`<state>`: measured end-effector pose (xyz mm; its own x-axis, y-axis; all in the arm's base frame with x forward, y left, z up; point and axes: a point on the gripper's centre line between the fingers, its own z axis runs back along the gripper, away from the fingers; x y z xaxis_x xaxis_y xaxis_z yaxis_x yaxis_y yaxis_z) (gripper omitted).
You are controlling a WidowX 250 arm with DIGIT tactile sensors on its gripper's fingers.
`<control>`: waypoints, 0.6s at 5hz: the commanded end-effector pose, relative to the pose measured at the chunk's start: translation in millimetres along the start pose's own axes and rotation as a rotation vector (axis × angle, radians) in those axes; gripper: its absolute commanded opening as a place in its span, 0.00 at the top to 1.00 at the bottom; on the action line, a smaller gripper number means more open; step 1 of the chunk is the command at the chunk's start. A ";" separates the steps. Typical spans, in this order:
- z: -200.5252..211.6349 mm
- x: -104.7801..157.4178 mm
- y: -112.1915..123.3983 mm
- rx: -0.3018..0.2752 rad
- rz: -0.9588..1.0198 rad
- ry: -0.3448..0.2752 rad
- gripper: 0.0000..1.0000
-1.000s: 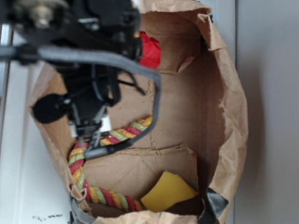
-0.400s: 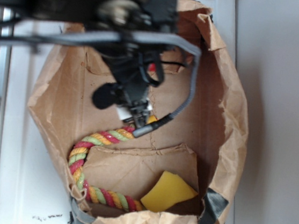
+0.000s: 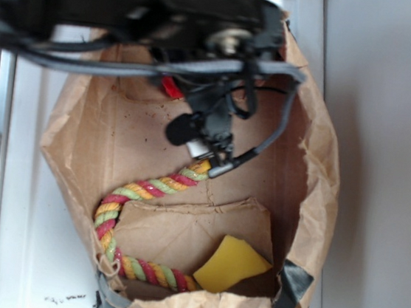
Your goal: Grab the red paper.
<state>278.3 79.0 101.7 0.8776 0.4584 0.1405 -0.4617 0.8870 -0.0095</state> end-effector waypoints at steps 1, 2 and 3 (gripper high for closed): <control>-2.6 21.6 36.5 0.050 0.077 -0.072 0.00; -3.8 29.7 45.4 0.071 0.087 -0.095 0.00; -8.8 33.8 52.5 0.096 0.092 -0.095 0.00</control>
<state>283.3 122.2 80.3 0.8448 0.5040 0.1795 -0.5223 0.8496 0.0728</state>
